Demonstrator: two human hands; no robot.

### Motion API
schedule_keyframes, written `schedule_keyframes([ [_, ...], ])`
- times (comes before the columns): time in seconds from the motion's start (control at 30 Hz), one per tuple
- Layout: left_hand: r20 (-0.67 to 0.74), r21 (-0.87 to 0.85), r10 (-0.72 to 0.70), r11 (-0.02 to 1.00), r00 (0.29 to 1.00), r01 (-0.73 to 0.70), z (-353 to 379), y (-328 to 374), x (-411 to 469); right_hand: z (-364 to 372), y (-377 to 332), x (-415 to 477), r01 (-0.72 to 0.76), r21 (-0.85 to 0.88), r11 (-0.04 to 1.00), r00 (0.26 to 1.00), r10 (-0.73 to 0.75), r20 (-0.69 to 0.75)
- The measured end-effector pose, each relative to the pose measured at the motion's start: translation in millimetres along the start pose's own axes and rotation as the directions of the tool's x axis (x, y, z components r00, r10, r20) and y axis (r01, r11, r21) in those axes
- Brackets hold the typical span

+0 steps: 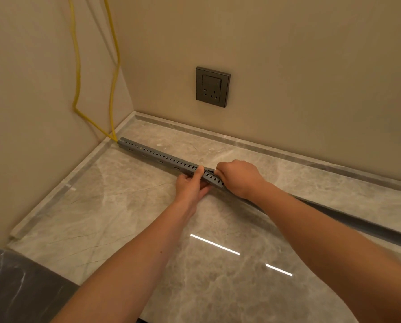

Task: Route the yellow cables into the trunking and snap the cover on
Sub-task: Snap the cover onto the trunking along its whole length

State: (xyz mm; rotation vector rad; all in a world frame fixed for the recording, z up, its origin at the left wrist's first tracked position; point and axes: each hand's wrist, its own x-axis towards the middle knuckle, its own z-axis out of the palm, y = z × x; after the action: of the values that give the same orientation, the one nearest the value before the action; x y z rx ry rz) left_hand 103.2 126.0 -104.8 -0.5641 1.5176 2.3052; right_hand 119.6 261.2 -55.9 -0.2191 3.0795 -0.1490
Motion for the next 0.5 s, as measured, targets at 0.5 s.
schedule_keyframes([
  [0.5, -0.245, 0.001, -0.138, 0.99, 0.96, 0.143, 37.6, -13.5, -8.4, 2.6, -14.3, -6.2, 0.054, 0.112, 0.992, 0.998, -0.056, 0.021],
])
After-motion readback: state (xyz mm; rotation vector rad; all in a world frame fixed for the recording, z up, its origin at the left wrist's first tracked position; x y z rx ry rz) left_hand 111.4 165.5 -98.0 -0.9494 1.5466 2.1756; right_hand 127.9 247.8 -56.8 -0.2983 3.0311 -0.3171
